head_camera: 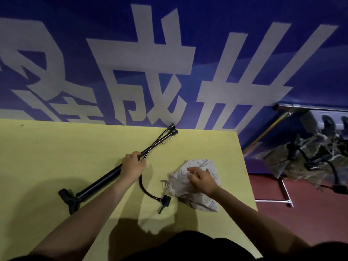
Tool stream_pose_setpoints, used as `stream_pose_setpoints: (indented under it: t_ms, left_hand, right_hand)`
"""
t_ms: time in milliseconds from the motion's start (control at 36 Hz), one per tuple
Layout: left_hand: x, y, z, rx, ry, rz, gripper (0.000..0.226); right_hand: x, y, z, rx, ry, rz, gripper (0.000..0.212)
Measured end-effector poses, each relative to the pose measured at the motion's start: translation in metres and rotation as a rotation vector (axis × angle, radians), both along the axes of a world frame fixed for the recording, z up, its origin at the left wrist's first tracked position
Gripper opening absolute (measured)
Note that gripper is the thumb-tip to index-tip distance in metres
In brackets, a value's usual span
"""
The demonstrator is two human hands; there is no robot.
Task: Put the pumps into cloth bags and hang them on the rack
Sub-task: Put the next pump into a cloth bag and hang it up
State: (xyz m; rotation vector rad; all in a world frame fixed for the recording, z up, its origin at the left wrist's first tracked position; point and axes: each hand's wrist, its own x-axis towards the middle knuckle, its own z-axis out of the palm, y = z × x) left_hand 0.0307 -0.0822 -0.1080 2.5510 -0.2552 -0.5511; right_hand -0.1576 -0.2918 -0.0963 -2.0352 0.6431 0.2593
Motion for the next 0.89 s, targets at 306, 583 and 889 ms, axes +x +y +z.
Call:
stream_pose_setpoints:
  t_ms: [306, 583, 889]
  left_hand:
    - [0.015, 0.078, -0.04, 0.318, 0.025, -0.142, 0.037]
    - [-0.011, 0.066, -0.033, -0.035, 0.038, -0.117, 0.032]
    - [-0.016, 0.063, 0.022, -0.185, -0.103, -0.158, 0.029]
  right_hand:
    - [0.048, 0.013, 0.002, 0.293, -0.08, -0.393, 0.027]
    - [0.07, 0.031, 0.005, 0.317, 0.081, -0.257, 0.026]
    - [0.108, 0.01, 0.058, 0.426, -0.116, -0.357, 0.064]
